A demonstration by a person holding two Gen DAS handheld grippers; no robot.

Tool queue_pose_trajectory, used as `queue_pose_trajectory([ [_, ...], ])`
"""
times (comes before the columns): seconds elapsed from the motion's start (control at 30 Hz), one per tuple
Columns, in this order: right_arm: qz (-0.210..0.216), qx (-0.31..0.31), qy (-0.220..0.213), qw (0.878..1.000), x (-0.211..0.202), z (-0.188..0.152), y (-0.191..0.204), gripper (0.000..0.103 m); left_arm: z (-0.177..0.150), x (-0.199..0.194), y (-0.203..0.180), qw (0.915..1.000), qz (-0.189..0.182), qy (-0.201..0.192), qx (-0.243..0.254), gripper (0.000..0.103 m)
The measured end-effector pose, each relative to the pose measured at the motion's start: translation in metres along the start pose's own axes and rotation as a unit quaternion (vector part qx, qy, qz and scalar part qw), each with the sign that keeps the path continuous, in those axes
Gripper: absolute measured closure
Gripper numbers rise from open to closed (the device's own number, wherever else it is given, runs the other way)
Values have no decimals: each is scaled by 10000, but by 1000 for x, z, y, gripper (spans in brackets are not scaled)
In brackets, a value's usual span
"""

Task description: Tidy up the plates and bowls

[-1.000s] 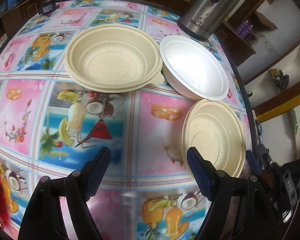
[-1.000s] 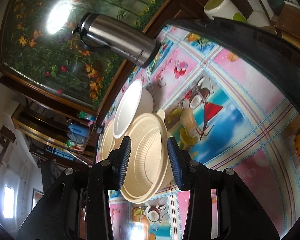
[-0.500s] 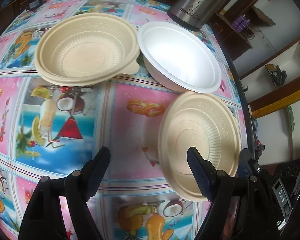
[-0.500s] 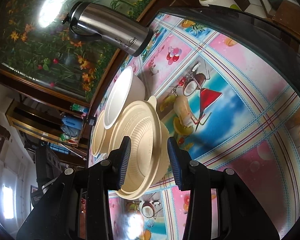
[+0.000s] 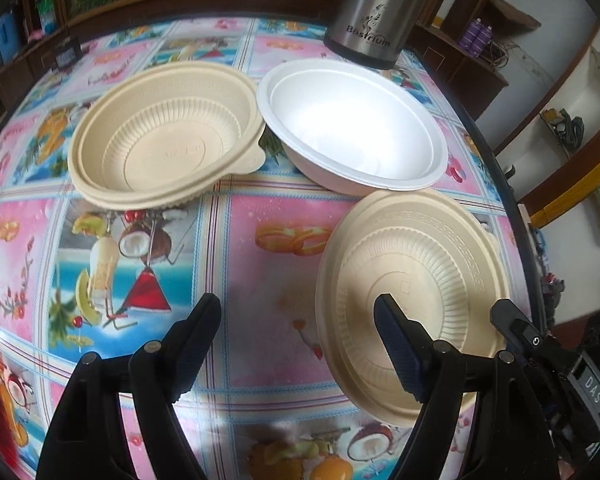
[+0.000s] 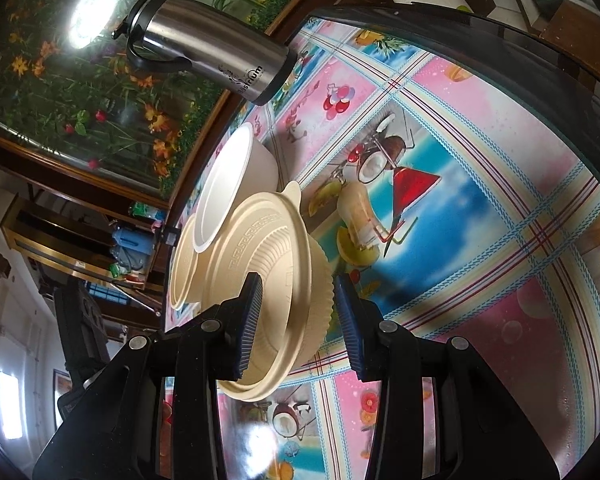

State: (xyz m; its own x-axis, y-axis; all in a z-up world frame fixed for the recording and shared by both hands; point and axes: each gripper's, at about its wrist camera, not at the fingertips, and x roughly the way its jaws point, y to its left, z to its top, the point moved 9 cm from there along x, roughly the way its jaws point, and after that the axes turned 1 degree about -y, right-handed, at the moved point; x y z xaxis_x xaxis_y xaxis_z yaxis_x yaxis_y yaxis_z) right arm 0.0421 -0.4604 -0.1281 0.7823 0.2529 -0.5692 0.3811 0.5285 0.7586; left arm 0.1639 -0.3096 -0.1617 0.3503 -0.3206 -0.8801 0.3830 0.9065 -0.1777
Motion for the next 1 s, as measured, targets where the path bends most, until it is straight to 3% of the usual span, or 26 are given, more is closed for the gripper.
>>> queue_pose_trajectory([
  [0.4, -359, -150, -71, 9992, 5, 2, -4, 66, 7, 6, -5, 9992, 94, -244, 303, 24],
  [0.67, -537, -268, -73, 9982, 10, 1, -5, 67, 6, 17, -5, 9993, 40, -172, 337, 26],
  [0.83, -626, -461, -157, 9968, 11, 2, -1, 85, 4, 22, -5, 9990, 57, -193, 399, 44],
  [1.0, -729, -725, -247, 9944, 10, 2, 5, 90, 5, 22, -7, 9990, -67, -216, 396, 60],
])
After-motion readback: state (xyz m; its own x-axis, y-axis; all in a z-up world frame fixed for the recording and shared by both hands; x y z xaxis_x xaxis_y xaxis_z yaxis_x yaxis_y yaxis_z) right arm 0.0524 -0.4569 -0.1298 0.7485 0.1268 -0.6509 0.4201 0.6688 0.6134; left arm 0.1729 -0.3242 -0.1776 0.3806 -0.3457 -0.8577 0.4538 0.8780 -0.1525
